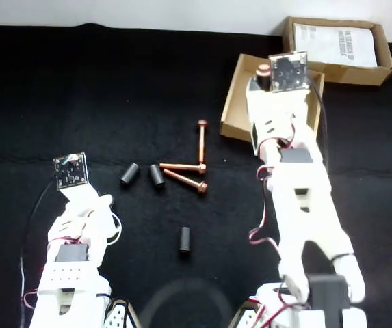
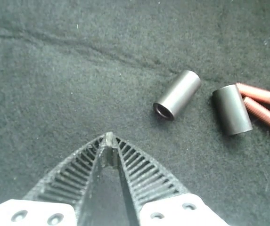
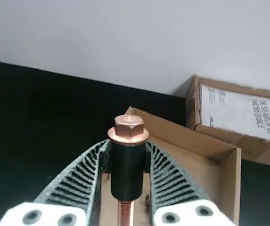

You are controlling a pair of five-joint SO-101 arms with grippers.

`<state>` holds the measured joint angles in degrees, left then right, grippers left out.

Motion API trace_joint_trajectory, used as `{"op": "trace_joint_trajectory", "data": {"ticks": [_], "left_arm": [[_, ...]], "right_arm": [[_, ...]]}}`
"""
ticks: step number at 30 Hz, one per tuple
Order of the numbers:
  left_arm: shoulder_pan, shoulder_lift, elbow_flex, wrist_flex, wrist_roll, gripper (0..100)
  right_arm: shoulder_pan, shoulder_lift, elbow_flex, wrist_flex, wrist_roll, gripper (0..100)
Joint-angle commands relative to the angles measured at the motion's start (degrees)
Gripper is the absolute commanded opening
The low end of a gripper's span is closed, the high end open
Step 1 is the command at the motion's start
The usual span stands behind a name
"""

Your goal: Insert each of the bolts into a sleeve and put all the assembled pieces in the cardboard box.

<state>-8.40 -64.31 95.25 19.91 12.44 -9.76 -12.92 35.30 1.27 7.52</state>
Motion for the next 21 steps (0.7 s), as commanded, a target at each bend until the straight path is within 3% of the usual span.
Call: {"op": "trace_joint_trajectory", "data": {"ticks": [1,3,6,10,15,21], "left_arm": [[-0.7,-0.6,-0.1,-0.9,-0.2,1],[-0.7,-0.6,-0.1,-0.9,-0.2,1],[-0.7,-0.6,-0.1,-0.9,-0.2,1],[-0.7,-0.6,-0.1,-0.9,-0.2,1],[-0.7,-0.6,-0.1,-0.9,-0.2,1],[-0.7,-0.6,-0.1,-0.9,-0.2,1]], "right_arm": [[1.5,2.2,-5.3,-3.6,0.4,0.8],[1.8,4.3,-6.6,-2.2,-2.8,0.8],[3.1,7.3,-10.9,1.5,-13.8,0.8],[4.9,12.2,-21.4,14.5,-23.9,0.8],[5.4,21.0,-37.8,31.9,-24.1,0.8],[5.3,32.7,-56.0,44.6,-24.1,0.8]]}}
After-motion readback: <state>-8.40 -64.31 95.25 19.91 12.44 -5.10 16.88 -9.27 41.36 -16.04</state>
